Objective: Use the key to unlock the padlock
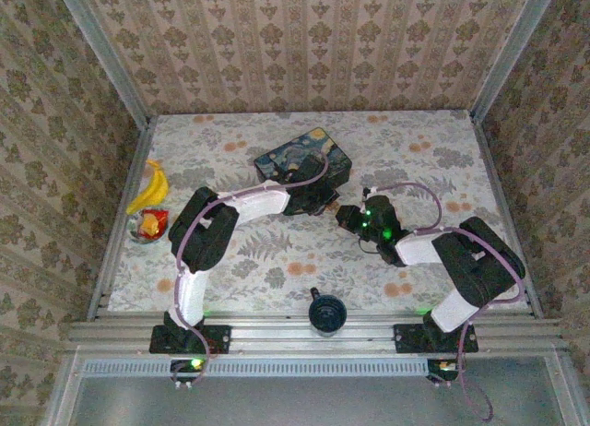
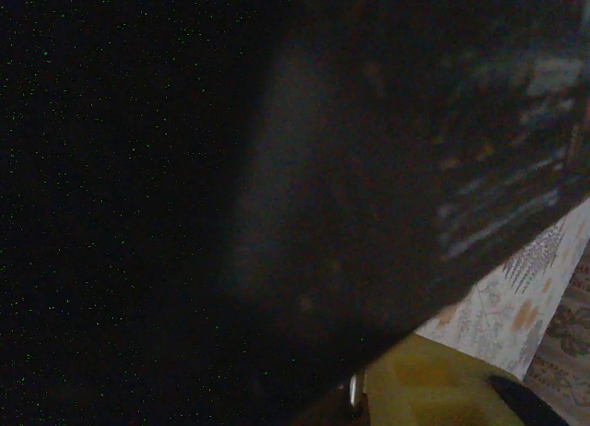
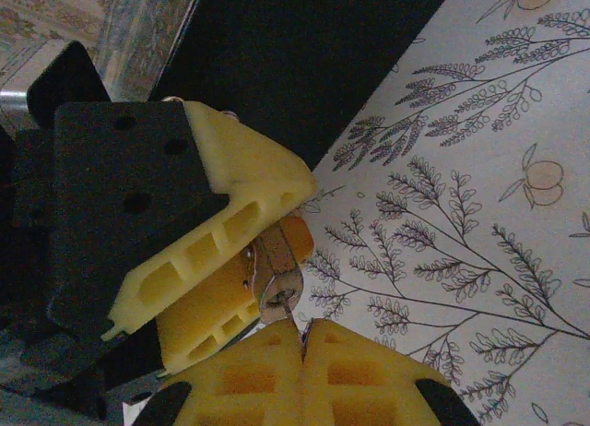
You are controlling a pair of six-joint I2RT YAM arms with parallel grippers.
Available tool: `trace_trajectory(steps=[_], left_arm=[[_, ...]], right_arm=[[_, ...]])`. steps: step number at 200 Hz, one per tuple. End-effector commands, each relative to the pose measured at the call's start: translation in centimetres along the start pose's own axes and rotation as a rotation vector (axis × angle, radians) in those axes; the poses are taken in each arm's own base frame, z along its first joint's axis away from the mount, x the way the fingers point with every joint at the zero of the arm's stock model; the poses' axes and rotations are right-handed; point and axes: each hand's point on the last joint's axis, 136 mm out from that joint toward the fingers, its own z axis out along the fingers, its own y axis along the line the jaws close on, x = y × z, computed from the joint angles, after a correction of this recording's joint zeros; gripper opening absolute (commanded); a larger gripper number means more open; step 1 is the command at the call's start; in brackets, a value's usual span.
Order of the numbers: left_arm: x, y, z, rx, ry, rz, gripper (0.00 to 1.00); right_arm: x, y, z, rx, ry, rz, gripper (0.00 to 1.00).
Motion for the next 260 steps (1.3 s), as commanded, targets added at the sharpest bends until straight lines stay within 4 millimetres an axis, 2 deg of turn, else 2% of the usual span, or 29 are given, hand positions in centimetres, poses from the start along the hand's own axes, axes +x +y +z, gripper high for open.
trace_trajectory(steps=[1,28,65,101,122,143,158,206,233,260], left_arm=[[3.6,-0.2,0.3,0.005,0.147,-0.020,0.00],[4.0,-0.4,0.4,0.013,0.165,-0.021,0.00],[4.0,-0.9,0.0,0.028,0.164,-0.007,0.00],[4.0,-1.1,-0.2,0.039,0.167,-0.008,0.00],[3.6,-1.3,-0.3,0.074,0.150,-0.005,0.25],[3.1,-1.9,-0.7,0.097,0.126,0.034,0.29],[2.7,-2.3,-0.8,0.112,0.106,0.063,0.43],[1.9,-1.9,-1.0,0.136,0.063,0.066,0.51],[1.1,-0.9,-1.4,0.122,0.015,0.063,0.72],[-0.2,-0.2,-1.9,0.119,-0.055,0.067,0.73]], right_arm=[[-2.0,1.9,0.7,-0.055,-0.045,-0.046,0.00],[-2.8,3.0,0.8,-0.117,-0.050,-0.076,0.00],[-3.9,2.6,1.2,-0.126,-0.055,-0.075,0.00],[-4.5,3.0,1.6,-0.165,-0.048,-0.043,0.00],[-4.3,3.0,1.5,-0.165,-0.043,-0.033,0.00],[-4.1,2.7,1.4,-0.160,-0.040,-0.012,0.00],[-4.0,2.6,1.4,-0.161,-0.041,-0.001,0.00],[-4.0,2.5,1.5,-0.150,-0.048,0.009,0.00],[-4.1,2.4,1.6,-0.145,-0.051,0.018,0.00],[-4.1,2.4,1.7,-0.143,-0.051,0.023,0.00]])
